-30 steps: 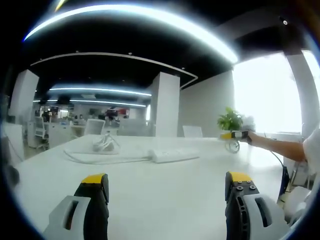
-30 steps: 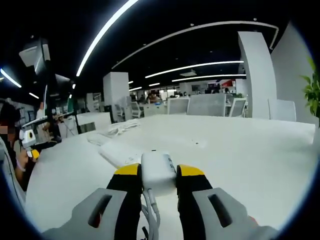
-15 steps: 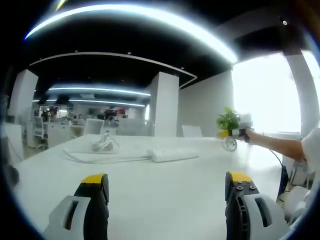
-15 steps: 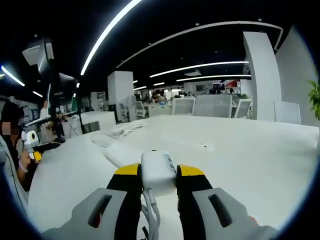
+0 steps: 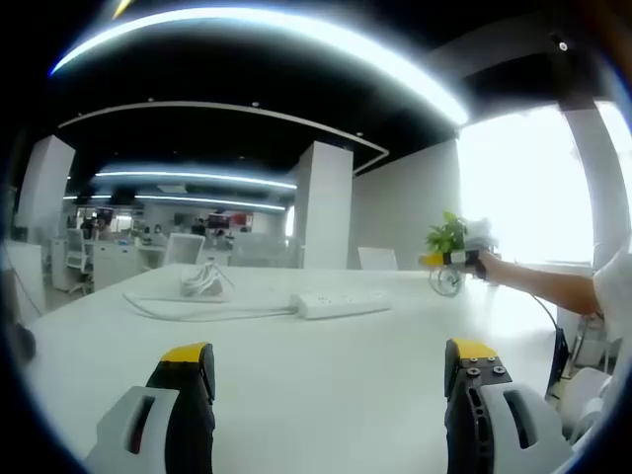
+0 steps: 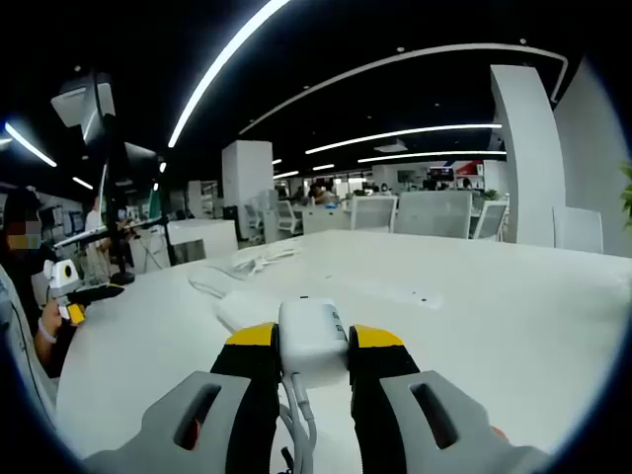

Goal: Straighten the power strip on the desk, plug the charger into it

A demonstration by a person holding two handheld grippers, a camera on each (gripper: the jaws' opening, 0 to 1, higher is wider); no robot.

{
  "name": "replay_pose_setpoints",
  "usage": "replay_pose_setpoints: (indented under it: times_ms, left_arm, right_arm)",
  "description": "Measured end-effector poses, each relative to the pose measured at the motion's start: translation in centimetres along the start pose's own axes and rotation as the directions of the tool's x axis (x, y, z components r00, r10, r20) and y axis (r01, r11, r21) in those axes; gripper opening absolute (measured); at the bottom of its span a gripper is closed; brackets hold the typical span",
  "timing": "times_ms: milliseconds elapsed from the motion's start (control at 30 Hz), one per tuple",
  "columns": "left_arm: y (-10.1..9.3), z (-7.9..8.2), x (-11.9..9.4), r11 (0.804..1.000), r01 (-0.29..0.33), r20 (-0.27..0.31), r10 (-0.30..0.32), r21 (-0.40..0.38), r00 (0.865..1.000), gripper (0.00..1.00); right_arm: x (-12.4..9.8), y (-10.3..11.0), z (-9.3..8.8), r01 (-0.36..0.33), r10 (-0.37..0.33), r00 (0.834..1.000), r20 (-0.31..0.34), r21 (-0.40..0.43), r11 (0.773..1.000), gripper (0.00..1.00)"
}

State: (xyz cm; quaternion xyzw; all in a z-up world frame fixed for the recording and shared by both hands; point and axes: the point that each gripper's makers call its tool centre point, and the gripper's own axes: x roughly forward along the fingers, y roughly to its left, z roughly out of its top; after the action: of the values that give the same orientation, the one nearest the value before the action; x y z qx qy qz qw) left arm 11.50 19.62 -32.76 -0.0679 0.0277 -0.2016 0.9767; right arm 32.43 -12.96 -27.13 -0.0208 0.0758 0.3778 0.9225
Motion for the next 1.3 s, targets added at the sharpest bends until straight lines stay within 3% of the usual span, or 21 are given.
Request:
replay_pose_setpoints:
  times_ms: [300,667,1300]
  left_arm:
    - [0.0,0.1,-0.1,1.000,0.000,0.000,0.000,0.003,1.000,0.99]
    - [-0.1,0.2,-0.1,1.000,0.002,0.003,-0.002,0.007,1.000,0.99]
    - [-0.2,0.2,-0.1,1.000,0.006,-0.001,-0.006,0.012,1.000,0.99]
  right_arm:
    - [1.1,1.9,0.2,-0.030,0.030,1.000,0.005,-0.001,1.000,0.24]
    - [2.2,2.2,0.3,-0.049,0.049,0.999,0.002,0.001,0.999,0.24]
    - [4.0,2.8,-0.2,-0.068,0.066,0.996,-0.056,-0.039,0.997,0.24]
